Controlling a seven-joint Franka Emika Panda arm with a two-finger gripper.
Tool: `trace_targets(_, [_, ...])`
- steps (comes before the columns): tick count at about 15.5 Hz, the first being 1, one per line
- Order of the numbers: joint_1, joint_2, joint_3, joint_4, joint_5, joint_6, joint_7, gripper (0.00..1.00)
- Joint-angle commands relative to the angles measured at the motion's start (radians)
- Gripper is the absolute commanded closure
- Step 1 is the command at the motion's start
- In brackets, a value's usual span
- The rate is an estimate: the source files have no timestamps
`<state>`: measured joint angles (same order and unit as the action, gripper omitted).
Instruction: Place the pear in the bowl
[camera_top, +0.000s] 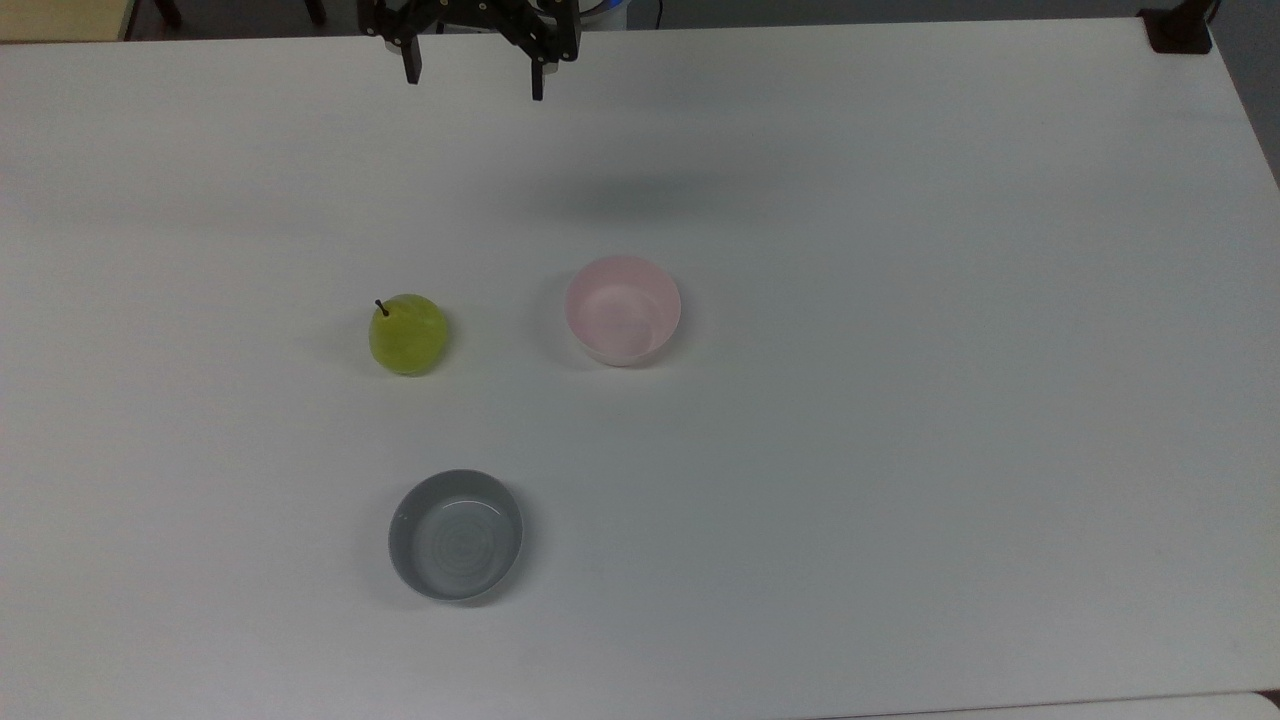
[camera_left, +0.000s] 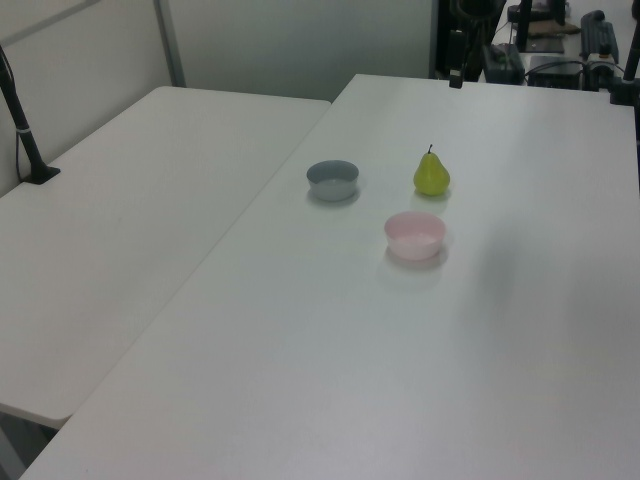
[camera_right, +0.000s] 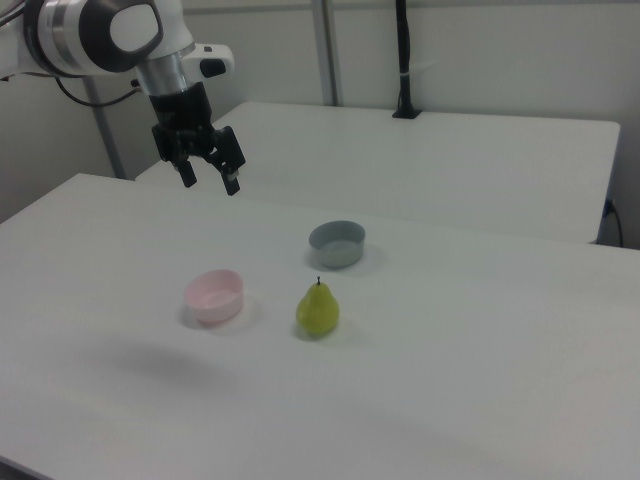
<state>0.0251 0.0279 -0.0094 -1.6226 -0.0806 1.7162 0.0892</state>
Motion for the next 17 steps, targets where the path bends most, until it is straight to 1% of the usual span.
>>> trace_targets(1, [-0.013,-0.005,-0.006,0.009,0.018,-0.013,-0.057,0.00])
trace_targets(4, [-0.013,-0.005,-0.006,0.009,0.018,-0.013,-0.059,0.00])
trace_targets(7, [-0.010,0.001,-0.003,0.009,0.019,-0.012,-0.092,0.00])
trace_targets(17, [-0.004,0.009,-0.001,0.006,0.027,-0.015,-0.092,0.00])
